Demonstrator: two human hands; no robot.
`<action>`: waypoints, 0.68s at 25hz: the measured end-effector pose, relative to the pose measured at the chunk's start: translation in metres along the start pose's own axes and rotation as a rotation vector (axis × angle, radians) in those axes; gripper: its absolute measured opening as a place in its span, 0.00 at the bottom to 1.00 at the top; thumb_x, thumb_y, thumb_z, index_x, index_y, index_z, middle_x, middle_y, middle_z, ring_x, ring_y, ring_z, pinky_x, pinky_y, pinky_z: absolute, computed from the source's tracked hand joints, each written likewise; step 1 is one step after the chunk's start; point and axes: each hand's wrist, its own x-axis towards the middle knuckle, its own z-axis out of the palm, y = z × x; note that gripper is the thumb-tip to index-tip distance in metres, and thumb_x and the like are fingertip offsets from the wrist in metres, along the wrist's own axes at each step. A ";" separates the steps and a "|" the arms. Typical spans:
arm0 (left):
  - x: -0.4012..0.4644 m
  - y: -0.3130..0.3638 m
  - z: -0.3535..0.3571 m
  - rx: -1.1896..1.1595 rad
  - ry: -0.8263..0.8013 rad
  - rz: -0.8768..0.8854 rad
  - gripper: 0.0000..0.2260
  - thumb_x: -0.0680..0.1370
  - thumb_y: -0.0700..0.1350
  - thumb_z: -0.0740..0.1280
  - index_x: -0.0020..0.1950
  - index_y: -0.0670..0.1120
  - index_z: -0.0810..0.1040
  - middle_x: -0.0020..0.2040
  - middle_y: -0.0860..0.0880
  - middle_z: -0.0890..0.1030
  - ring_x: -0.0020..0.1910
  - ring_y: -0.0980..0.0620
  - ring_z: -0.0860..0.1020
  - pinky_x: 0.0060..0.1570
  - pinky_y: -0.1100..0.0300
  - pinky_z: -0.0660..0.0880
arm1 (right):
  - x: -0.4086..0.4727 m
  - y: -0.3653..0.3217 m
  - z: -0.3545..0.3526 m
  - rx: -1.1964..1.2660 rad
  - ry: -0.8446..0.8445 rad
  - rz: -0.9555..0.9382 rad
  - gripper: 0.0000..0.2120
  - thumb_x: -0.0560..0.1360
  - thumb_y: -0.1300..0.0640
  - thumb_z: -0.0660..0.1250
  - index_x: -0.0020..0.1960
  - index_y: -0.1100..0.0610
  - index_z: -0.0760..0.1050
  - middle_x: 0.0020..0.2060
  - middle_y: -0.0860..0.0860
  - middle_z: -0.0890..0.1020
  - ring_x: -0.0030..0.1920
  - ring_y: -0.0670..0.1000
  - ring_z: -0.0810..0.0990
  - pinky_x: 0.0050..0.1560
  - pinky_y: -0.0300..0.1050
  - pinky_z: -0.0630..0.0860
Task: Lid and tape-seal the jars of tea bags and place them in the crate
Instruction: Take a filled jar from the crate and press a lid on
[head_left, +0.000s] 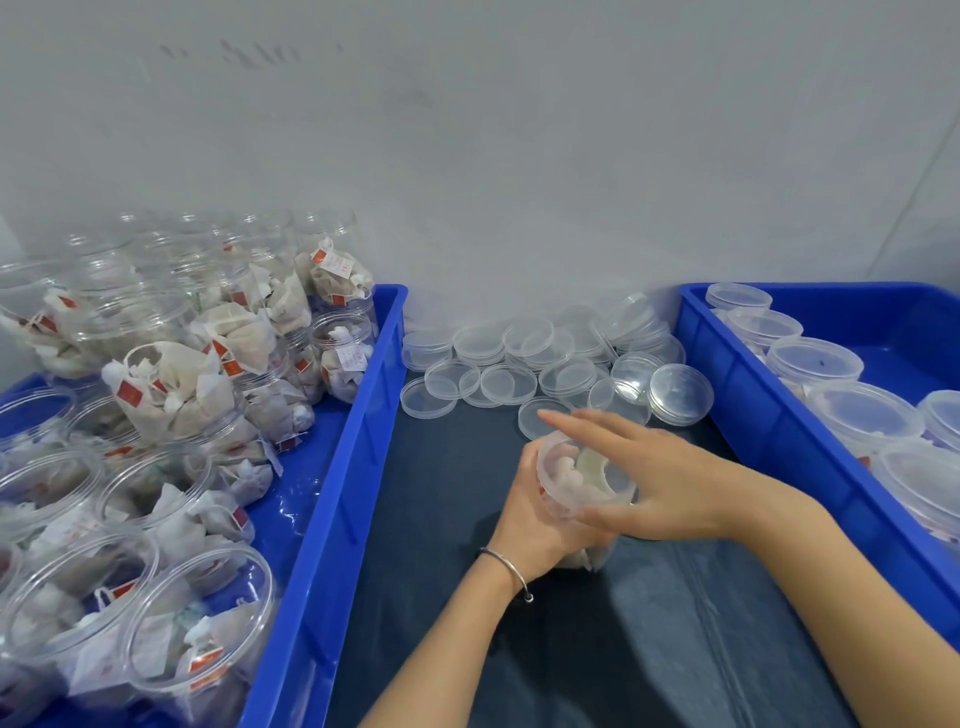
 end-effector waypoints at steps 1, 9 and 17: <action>0.002 0.002 0.000 -0.007 0.000 -0.006 0.28 0.61 0.33 0.79 0.57 0.39 0.71 0.49 0.48 0.75 0.41 0.62 0.73 0.41 0.68 0.72 | 0.000 0.001 0.002 -0.080 0.020 -0.020 0.35 0.72 0.35 0.60 0.72 0.29 0.43 0.72 0.42 0.59 0.70 0.45 0.62 0.68 0.46 0.62; -0.006 -0.002 -0.001 0.007 0.006 0.009 0.32 0.66 0.26 0.74 0.57 0.56 0.67 0.51 0.57 0.74 0.44 0.73 0.76 0.43 0.75 0.73 | 0.005 0.011 0.019 -0.240 0.130 -0.150 0.28 0.73 0.29 0.51 0.71 0.27 0.46 0.74 0.41 0.54 0.74 0.43 0.53 0.71 0.50 0.56; 0.001 0.021 -0.006 -0.419 0.060 -0.174 0.13 0.76 0.51 0.58 0.55 0.46 0.74 0.43 0.45 0.83 0.43 0.47 0.83 0.40 0.58 0.80 | 0.011 -0.004 0.054 -0.356 0.563 -0.070 0.23 0.74 0.40 0.53 0.59 0.47 0.79 0.57 0.58 0.79 0.54 0.59 0.80 0.46 0.51 0.79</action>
